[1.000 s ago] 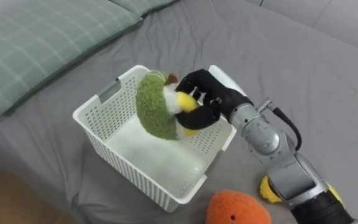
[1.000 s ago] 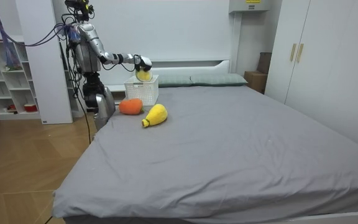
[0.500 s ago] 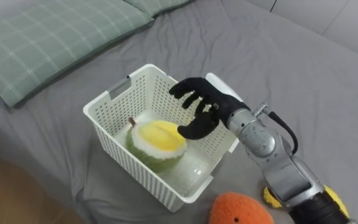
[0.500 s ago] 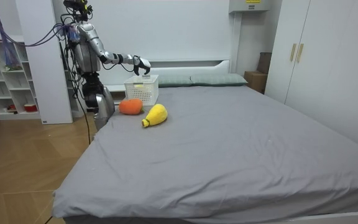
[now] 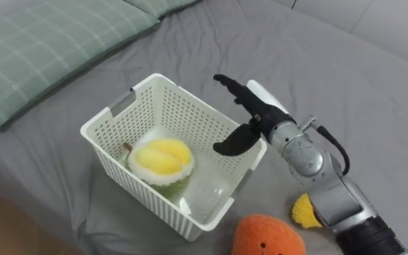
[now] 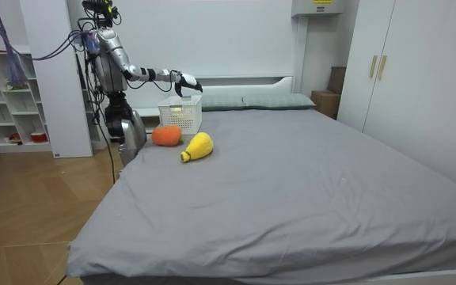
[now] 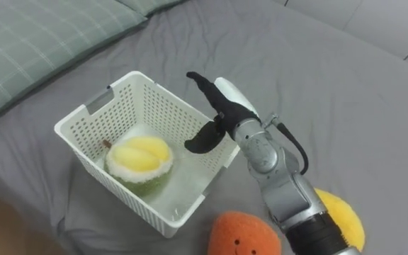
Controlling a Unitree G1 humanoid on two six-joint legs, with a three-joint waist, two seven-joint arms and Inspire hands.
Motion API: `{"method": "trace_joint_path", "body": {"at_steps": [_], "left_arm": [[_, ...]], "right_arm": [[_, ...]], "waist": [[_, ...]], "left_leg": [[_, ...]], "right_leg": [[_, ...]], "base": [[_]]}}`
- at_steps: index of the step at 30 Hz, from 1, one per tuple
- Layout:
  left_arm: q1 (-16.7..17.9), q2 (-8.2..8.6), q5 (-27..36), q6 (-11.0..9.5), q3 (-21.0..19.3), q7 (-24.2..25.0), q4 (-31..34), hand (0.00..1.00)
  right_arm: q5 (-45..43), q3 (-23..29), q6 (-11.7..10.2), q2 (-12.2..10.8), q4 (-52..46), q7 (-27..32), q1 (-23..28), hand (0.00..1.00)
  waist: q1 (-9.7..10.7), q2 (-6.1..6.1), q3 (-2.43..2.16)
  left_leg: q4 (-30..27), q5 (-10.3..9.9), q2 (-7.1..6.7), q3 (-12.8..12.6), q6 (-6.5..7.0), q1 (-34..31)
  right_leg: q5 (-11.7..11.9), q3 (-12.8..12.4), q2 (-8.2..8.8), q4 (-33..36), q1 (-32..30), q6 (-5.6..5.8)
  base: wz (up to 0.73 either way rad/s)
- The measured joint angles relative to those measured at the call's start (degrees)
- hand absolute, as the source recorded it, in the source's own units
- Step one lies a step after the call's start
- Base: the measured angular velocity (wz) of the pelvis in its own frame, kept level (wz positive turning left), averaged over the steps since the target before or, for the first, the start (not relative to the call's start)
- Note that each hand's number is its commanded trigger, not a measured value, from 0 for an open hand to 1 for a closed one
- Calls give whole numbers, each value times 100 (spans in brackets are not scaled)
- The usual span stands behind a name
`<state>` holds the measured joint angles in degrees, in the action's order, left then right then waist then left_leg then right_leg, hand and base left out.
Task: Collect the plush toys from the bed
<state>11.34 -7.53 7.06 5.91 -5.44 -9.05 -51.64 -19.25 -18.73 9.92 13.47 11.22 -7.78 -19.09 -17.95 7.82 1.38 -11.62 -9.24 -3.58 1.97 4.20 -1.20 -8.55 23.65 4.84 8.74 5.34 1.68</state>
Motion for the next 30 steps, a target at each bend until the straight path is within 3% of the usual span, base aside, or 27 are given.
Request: {"method": "trace_joint_path", "body": {"at_steps": [4, 6, 18, 19, 22, 24, 30], "left_arm": [[-12, 2, 30, 7, -13, 0, -1, 0], [-33, 3, 23, 11, -41, 11, -1, 0], [-5, -14, 14, 3, -122, 132, -76, 0], [10, -19, 14, 3, -123, 131, -99, 0], [15, -38, 17, 2, -119, 131, -123, 0], [35, -48, 14, 2, -120, 131, -122, 0], [53, -116, 12, 3, -120, 184, -118, 0]], "right_arm": [[15, 276, 0, 11, 1, 106, 5, 0], [108, 525, 1, 44, 1, 200, 13, 0], [351, 1311, -85, 290, 20, 695, 364, 0], [427, 1339, -192, 336, 175, 764, 386, 0], [684, 1347, -190, 521, 588, 772, 410, 0], [742, 1403, -181, 545, 802, 782, 413, 0], [987, 1509, -246, 552, 1578, 820, 422, 0]], "waist": [[216, -5, 3], [263, -42, 25], [926, -241, -92], [991, -247, -110], [1062, -245, -119], [1162, -244, -120], [1156, -187, -144]], "left_leg": [[10, -11, 8, -79, 17, 60], [4, -18, 22, -171, 28, 81], [166, -37, 64, -481, 56, 302], [199, -39, 71, -510, 55, 351], [227, -48, 91, -608, 55, 394], [223, -53, 99, -651, 57, 394], [187, -55, 102, -656, 57, 450]], "right_leg": [[8, -64, 3, 4, 2, 14], [12, -139, 5, 4, -5, 20], [30, -461, -14, 11, 12, 48], [30, -494, -20, 11, 33, 48], [32, -603, -39, 13, 43, 45], [34, -659, -44, 45, 16, 43], [33, -673, -40, 97, 34, 43]], "base": [[-11], [-17], [-14], [-15], [-15], [-14], [-2]]}}
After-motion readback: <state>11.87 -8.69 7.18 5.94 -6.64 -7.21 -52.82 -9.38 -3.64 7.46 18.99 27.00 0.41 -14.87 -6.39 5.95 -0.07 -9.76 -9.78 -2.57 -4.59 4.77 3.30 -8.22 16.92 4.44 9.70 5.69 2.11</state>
